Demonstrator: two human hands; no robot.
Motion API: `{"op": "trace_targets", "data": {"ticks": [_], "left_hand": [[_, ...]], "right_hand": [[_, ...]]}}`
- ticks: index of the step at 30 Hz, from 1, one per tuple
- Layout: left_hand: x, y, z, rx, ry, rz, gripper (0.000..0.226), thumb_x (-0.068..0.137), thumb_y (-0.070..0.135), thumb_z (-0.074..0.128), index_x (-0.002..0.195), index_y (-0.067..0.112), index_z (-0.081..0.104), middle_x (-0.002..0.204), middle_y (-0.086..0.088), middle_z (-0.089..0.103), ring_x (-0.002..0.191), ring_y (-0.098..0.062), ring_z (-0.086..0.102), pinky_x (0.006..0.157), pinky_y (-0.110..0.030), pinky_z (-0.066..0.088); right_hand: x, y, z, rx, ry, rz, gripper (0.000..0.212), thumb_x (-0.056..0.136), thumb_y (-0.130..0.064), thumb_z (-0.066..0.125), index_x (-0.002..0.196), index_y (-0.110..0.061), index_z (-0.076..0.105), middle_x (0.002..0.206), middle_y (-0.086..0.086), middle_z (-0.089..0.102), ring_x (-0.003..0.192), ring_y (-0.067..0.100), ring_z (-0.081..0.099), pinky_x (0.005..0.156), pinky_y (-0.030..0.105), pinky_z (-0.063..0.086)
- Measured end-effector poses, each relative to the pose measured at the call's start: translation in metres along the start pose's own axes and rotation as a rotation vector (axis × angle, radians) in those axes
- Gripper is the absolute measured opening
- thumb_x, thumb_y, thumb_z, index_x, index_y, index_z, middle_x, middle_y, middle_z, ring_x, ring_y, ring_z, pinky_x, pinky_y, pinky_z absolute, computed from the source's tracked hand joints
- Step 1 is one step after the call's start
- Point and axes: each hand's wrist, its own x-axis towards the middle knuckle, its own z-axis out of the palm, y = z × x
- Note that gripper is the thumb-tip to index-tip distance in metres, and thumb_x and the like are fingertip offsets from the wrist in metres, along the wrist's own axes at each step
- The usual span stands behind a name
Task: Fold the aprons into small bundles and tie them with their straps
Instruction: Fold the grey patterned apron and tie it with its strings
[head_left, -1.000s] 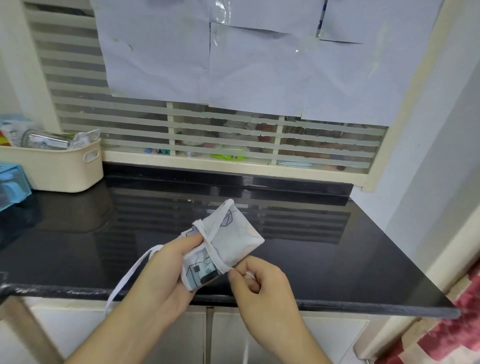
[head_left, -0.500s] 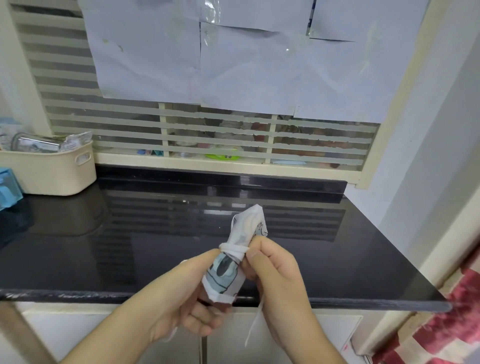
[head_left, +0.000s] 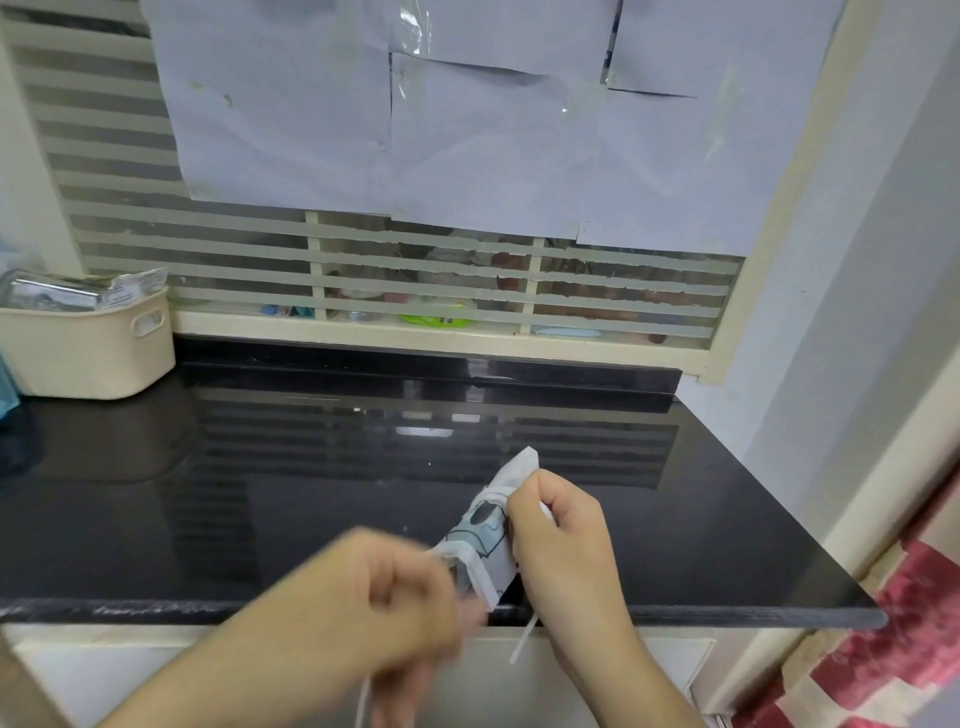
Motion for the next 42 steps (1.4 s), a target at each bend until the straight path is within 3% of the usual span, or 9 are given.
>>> {"op": "trace_targets", "data": {"ticks": [3,6,10,15,19,23,31,36,42], "left_hand": [[0.013,-0.004,-0.007,0.120,0.572,0.068,0.027,0.080,0.059,0.073,0.091,0.037,0.064,0.087,0.011,0.067,0.071,-0.005,0.061,0.068,-0.025,0.049],[0.025,-0.003,-0.003,0.277,0.409,-0.151,0.035,0.081,0.064,0.071,0.101,0.036,0.063,0.090,0.018,0.070,0.079,0.001,0.066,0.075,-0.024,0.054],[0.036,-0.023,0.001,0.060,0.281,-0.126,0.022,0.092,0.036,0.066,0.093,0.015,0.071,0.070,0.003,0.064,0.066,-0.015,0.060,0.066,-0.041,0.047],[0.035,-0.029,0.011,-0.386,0.240,-0.124,0.033,0.100,0.004,0.047,0.106,0.011,0.080,0.100,-0.016,0.079,0.096,-0.032,0.077,0.087,-0.045,0.062],[0.044,-0.045,0.010,-0.001,0.374,-0.125,0.023,0.099,0.030,0.054,0.093,0.021,0.074,0.089,-0.002,0.075,0.083,-0.027,0.070,0.085,-0.052,0.057],[0.046,-0.043,0.008,0.697,0.609,-0.039,0.025,0.096,0.052,0.058,0.118,0.044,0.050,0.117,0.022,0.042,0.100,-0.002,0.053,0.072,-0.020,0.047],[0.063,-0.056,-0.012,0.412,0.738,0.212,0.029,0.098,0.011,0.064,0.092,0.033,0.082,0.077,0.018,0.073,0.075,-0.003,0.066,0.068,-0.021,0.053],[0.073,-0.051,-0.019,0.061,0.754,0.077,0.034,0.104,0.031,0.059,0.077,0.028,0.079,0.066,0.007,0.072,0.058,-0.004,0.062,0.063,-0.029,0.051],[0.086,-0.051,-0.019,0.239,0.720,-0.008,0.048,0.104,0.044,0.051,0.068,0.017,0.066,0.060,-0.004,0.065,0.051,-0.006,0.052,0.061,-0.042,0.053]], "right_hand": [[-0.002,-0.003,0.009,-0.081,-0.058,-0.041,0.024,0.090,-0.014,0.050,0.070,-0.008,0.038,0.066,0.004,0.039,0.061,0.013,0.036,0.056,0.032,0.034],[-0.005,-0.008,0.020,-0.106,-0.134,-0.087,0.026,0.091,-0.012,0.050,0.067,-0.011,0.039,0.066,0.005,0.040,0.062,0.011,0.036,0.058,0.032,0.033],[-0.005,-0.010,0.022,-0.101,-0.211,-0.094,0.031,0.090,-0.010,0.052,0.063,-0.017,0.041,0.064,-0.005,0.041,0.063,0.010,0.036,0.059,0.028,0.033],[0.001,-0.007,0.014,0.040,-0.211,-0.043,0.033,0.089,-0.005,0.065,0.066,-0.011,0.043,0.061,-0.002,0.045,0.057,0.011,0.043,0.053,0.023,0.039],[0.011,-0.001,0.017,0.119,-0.230,0.031,0.033,0.090,-0.002,0.062,0.064,-0.013,0.045,0.061,0.004,0.043,0.056,0.013,0.041,0.055,0.023,0.040],[0.023,0.002,0.024,0.132,-0.290,0.052,0.037,0.089,-0.001,0.060,0.060,-0.018,0.047,0.060,0.002,0.044,0.054,0.011,0.041,0.054,0.024,0.040],[0.043,0.016,0.032,0.784,-0.317,0.281,0.016,0.088,-0.018,0.053,0.079,-0.005,0.056,0.069,0.009,0.031,0.064,0.020,0.021,0.058,0.031,0.021],[0.043,0.027,0.038,0.678,-0.250,0.300,0.028,0.097,0.004,0.040,0.117,0.001,0.058,0.067,0.015,0.049,0.054,0.018,0.030,0.054,0.034,0.017],[0.036,0.021,0.042,0.464,-0.391,0.166,0.013,0.097,0.006,0.052,0.095,0.000,0.062,0.073,0.026,0.060,0.051,0.017,0.033,0.049,0.029,0.024]]}}
